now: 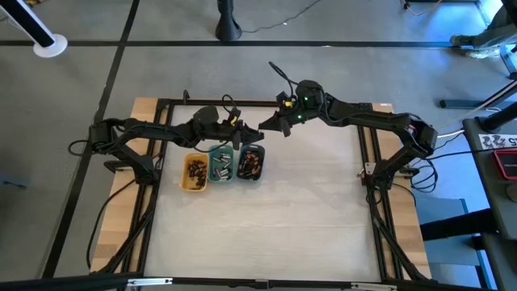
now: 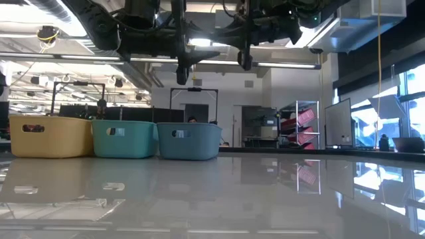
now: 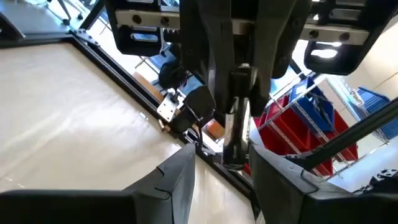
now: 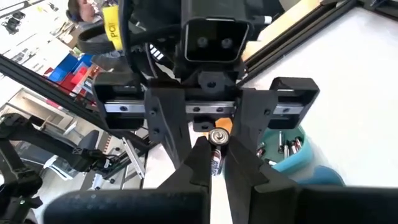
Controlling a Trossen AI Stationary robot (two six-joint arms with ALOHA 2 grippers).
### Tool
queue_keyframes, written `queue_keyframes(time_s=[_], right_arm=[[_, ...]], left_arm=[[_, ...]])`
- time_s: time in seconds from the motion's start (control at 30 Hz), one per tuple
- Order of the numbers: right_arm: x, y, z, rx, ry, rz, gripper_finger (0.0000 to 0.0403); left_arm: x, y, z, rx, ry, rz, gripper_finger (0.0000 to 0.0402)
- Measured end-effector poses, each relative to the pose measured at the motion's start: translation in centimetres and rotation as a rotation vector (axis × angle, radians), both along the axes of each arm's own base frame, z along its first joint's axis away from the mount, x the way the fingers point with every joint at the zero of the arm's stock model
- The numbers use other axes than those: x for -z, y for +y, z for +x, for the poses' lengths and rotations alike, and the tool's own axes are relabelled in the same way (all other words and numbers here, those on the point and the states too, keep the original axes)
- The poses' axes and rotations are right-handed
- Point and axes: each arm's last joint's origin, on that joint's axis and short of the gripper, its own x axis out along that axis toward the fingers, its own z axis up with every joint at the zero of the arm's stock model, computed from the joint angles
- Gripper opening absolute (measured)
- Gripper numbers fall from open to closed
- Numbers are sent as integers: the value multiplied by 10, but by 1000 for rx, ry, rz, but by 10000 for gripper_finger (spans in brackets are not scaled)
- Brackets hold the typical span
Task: Sort batteries
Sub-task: Put the silver battery into the green bin
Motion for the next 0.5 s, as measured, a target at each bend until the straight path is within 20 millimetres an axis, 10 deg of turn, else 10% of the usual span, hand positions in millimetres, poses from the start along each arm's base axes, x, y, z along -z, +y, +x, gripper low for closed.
queue_keyframes(time_s=[0.5], right_arm=[[2,1,-1,-11,23,9,19]], left_arm=[[-3,8,-3,4,-25,36,138]])
